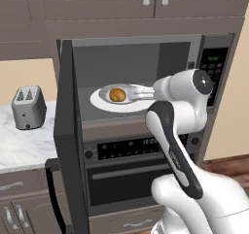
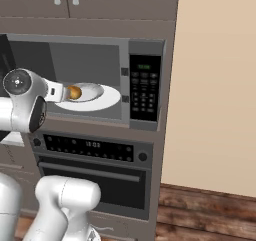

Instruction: Retrieve the reheated potato from the microwave, then place the potato, cheese, and condiment on the cutting board.

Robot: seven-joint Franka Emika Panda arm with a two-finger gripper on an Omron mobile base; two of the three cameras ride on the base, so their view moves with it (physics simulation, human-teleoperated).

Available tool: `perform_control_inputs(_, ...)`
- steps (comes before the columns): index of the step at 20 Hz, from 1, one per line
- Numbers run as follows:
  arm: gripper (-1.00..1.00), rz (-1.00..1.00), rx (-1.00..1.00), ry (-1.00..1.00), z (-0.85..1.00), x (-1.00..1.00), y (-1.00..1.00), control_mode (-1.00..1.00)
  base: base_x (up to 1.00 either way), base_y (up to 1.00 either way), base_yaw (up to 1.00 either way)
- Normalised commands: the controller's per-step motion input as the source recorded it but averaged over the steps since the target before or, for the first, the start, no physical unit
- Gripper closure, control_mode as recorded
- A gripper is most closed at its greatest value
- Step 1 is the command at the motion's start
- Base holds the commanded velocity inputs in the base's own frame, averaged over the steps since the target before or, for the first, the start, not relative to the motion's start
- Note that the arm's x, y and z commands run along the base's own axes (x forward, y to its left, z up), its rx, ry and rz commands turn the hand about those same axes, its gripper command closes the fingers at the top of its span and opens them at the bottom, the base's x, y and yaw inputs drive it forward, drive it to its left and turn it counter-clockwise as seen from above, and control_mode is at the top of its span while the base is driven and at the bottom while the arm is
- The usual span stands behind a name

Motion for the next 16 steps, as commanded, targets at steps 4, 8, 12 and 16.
perform_control_inputs(4,-1.00,-0.12,0.00,0.02,0.00,0.61,-0.11,-1.00,0.00,0.00,0.00)
perform_control_inputs(8,-1.00,-0.06,0.00,0.00,-0.03,0.32,0.00,-1.00,0.00,0.00,0.00)
perform_control_inputs(12,-1.00,-0.01,0.00,0.00,-0.02,0.34,0.00,-1.00,0.00,0.00,0.00)
perform_control_inputs(16,-1.00,0.00,0.00,0.02,-0.19,0.41,0.00,-1.00,0.00,0.00,0.00)
